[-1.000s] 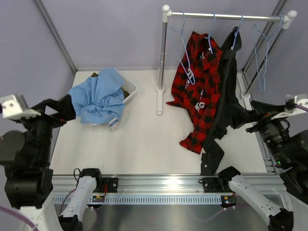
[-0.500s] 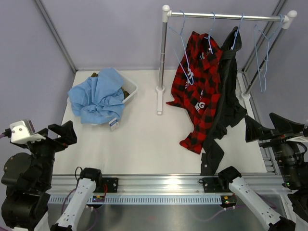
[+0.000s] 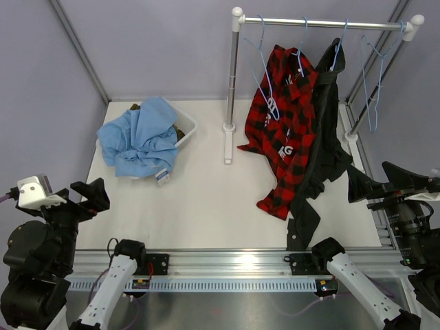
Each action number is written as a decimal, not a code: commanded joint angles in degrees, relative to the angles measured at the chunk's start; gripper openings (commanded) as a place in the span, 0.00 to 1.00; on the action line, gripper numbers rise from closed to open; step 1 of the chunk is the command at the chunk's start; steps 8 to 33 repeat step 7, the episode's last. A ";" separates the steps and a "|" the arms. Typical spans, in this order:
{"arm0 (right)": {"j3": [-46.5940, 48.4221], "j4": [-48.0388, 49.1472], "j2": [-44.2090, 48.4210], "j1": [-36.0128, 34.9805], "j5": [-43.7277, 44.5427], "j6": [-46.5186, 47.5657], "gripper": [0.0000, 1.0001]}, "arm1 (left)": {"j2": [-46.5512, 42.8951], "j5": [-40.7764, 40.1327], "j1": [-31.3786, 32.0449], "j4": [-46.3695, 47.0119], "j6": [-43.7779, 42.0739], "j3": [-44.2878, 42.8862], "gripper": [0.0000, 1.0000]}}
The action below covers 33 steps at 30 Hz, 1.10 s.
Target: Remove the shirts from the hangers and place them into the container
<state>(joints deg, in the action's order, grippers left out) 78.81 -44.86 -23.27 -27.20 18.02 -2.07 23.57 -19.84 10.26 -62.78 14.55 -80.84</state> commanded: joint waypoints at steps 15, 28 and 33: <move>-0.58 2.41 0.94 0.13 0.53 1.63 1.00 | -0.11 -1.35 0.81 0.03 -1.54 0.33 0.99; -0.58 2.41 0.94 0.13 0.53 1.63 1.00 | -0.11 -1.35 0.81 0.03 -1.54 0.33 0.99; -0.58 2.41 0.94 0.13 0.53 1.63 1.00 | -0.11 -1.35 0.81 0.03 -1.54 0.33 0.99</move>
